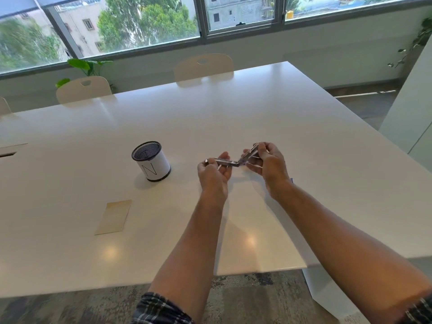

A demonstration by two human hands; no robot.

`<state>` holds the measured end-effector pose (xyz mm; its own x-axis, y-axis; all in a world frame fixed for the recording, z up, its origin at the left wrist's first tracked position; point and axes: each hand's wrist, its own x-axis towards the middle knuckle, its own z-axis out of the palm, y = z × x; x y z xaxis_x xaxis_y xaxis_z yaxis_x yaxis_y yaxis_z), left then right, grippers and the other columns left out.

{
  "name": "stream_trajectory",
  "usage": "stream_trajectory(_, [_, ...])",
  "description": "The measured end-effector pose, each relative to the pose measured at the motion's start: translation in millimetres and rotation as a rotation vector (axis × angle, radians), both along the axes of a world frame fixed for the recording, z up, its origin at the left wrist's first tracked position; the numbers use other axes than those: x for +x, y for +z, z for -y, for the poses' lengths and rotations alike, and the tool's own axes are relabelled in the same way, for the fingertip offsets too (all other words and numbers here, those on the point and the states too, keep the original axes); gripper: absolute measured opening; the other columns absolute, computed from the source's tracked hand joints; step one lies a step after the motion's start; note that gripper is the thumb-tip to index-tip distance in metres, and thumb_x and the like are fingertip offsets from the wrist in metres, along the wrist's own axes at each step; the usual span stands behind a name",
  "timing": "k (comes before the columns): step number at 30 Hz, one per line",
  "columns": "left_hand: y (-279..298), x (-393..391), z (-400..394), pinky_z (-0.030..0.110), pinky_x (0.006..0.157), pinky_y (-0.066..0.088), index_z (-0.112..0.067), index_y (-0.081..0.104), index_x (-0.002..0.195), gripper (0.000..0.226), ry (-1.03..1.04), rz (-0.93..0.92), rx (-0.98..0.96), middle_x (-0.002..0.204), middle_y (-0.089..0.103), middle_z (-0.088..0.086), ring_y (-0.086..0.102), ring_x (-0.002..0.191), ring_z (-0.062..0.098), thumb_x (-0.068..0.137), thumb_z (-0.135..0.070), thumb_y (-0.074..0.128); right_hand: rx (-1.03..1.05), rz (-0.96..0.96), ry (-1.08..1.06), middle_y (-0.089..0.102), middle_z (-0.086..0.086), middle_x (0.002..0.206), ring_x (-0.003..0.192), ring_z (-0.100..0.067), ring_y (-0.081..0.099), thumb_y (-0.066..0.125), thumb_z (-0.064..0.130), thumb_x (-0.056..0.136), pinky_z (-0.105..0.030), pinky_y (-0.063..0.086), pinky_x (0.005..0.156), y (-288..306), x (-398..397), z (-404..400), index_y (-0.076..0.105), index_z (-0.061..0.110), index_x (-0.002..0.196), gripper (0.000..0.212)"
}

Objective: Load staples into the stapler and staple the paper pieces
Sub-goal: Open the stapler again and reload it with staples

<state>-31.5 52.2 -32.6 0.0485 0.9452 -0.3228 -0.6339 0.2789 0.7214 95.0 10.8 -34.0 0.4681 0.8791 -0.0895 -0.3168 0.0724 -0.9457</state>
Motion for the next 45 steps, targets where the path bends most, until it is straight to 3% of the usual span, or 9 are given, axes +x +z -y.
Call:
stream_trajectory(3, [1, -4, -2, 0.049, 0.104, 0.051, -0.014, 0.039, 0.1, 0.018, -0.014, 0.096, 0.025, 0.114, 0.069, 0.025, 0.066, 0.11, 0.037, 0.109, -0.003, 0.028, -0.038, -0.086, -0.02, 0.073, -0.012, 0.098, 0.079, -0.025, 0.076, 0.036, 0.022, 0.112, -0.031, 0.062, 0.065, 2, 2, 0, 0.063, 0.012, 0.113, 0.029])
stream_trajectory(8, [3, -19, -2, 0.042, 0.084, 0.058, -0.011, 0.049, 0.102, 0.012, -0.038, 0.051, 0.009, 0.106, 0.066, 0.021, 0.07, 0.09, 0.036, 0.102, -0.005, 0.039, -0.065, -0.282, -0.03, 0.073, -0.02, 0.081, 0.063, -0.023, 0.076, 0.036, 0.009, 0.111, -0.028, 0.062, 0.06, 9, 15, 1, 0.065, -0.003, 0.104, 0.032])
stream_trajectory(11, [3, -29, -1, 0.034, 0.076, 0.053, -0.019, 0.059, 0.097, 0.017, -0.024, -0.448, 0.163, 0.092, 0.067, 0.005, 0.067, 0.083, 0.023, 0.082, -0.021, 0.063, -0.088, -0.337, -0.012, 0.075, -0.018, 0.074, 0.064, -0.023, 0.077, 0.034, 0.007, 0.11, -0.029, 0.063, 0.061, 10, 22, 5, 0.064, -0.004, 0.102, 0.033])
stream_trajectory(14, [1, -34, 2, 0.026, 0.074, 0.05, -0.031, 0.062, 0.096, 0.025, -0.026, -1.15, 0.604, 0.091, 0.069, -0.011, 0.066, 0.083, 0.006, 0.078, -0.042, 0.077, -0.094, -0.375, 0.023, 0.075, -0.018, 0.07, 0.062, -0.023, 0.076, 0.035, 0.004, 0.108, -0.029, 0.063, 0.059, 9, 25, 10, 0.065, -0.006, 0.099, 0.033])
stream_trajectory(16, [1, -33, 3, 0.028, 0.078, 0.054, -0.035, 0.062, 0.108, 0.03, -0.14, -1.34, 0.881, 0.099, 0.067, -0.01, 0.065, 0.088, 0.007, 0.083, -0.039, 0.078, -0.096, -0.382, 0.049, 0.075, -0.017, 0.069, 0.062, -0.023, 0.076, 0.036, 0.002, 0.107, -0.029, 0.063, 0.059, 8, 24, 13, 0.065, -0.007, 0.099, 0.032])
stream_trajectory(20, [6, -23, 6, 0.041, 0.083, 0.058, -0.036, 0.056, 0.131, 0.043, -0.434, -1.374, 1.109, 0.11, 0.063, -0.003, 0.065, 0.093, 0.016, 0.094, -0.017, 0.069, -0.104, -0.355, 0.096, 0.076, -0.018, 0.075, 0.063, -0.023, 0.076, 0.039, 0.003, 0.105, -0.027, 0.062, 0.058, 9, 23, 17, 0.067, -0.006, 0.098, 0.03])
stream_trajectory(25, [5, -13, 7, 0.025, 0.07, 0.048, -0.033, 0.06, 0.135, 0.051, -0.488, -1.379, 1.184, 0.102, 0.058, -0.005, 0.058, 0.085, 0.012, 0.096, 0.0, 0.061, -0.135, -0.29, 0.144, 0.077, -0.018, 0.075, 0.066, -0.026, 0.078, 0.041, 0.003, 0.103, -0.027, 0.062, 0.058, 11, 25, 17, 0.067, -0.004, 0.095, 0.028])
stream_trajectory(34, [9, -12, 5, 0.042, 0.074, 0.058, -0.033, 0.053, 0.135, 0.055, -0.577, -1.436, 1.275, 0.111, 0.067, 0.0, 0.065, 0.091, 0.022, 0.093, 0.001, 0.062, -0.163, -0.194, 0.184, 0.078, -0.025, 0.088, 0.077, -0.033, 0.079, 0.044, 0.0, 0.102, -0.028, 0.063, 0.062, 10, 32, 18, 0.068, -0.01, 0.1, 0.026])
stream_trajectory(45, [7, -17, 6, 0.044, 0.058, 0.059, -0.024, 0.05, 0.109, 0.016, -0.501, -1.441, 1.194, 0.088, 0.068, 0.001, 0.068, 0.063, 0.024, 0.1, -0.025, 0.063, -0.199, 0.019, 0.149, 0.076, -0.027, 0.087, 0.07, -0.029, 0.077, 0.049, 0.002, 0.105, -0.027, 0.065, 0.065, 20, 27, 16, 0.07, -0.01, 0.101, 0.024])
